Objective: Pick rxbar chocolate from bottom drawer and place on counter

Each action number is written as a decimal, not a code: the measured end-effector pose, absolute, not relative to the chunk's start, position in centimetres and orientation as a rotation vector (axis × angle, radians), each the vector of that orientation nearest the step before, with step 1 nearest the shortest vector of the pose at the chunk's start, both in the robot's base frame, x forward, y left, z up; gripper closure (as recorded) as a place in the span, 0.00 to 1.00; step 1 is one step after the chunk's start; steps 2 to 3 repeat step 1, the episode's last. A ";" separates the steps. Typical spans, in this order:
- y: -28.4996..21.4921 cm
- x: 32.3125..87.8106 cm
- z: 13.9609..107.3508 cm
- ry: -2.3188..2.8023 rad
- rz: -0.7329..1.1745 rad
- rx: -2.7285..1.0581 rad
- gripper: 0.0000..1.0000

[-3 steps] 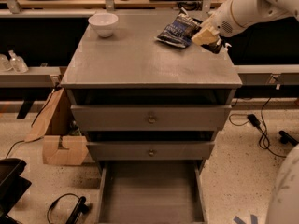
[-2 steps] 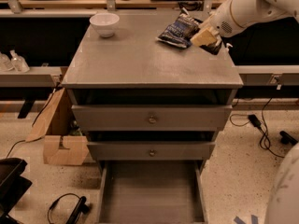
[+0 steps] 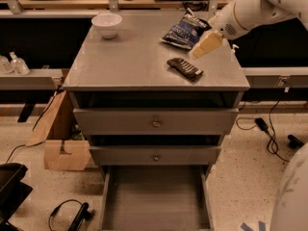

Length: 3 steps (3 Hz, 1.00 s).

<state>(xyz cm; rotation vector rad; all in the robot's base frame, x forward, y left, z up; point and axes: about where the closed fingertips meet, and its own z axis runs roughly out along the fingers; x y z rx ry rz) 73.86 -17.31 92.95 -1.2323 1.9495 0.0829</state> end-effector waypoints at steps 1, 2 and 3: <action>-17.3 73.9 92.9 1.950 0.084 -1.233 0.00; -17.3 73.9 92.9 1.950 0.084 -1.233 0.00; -17.3 73.9 92.9 1.950 0.084 -1.233 0.00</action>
Offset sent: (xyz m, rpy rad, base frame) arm 0.0000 0.0000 0.0000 0.0000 0.0000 0.0000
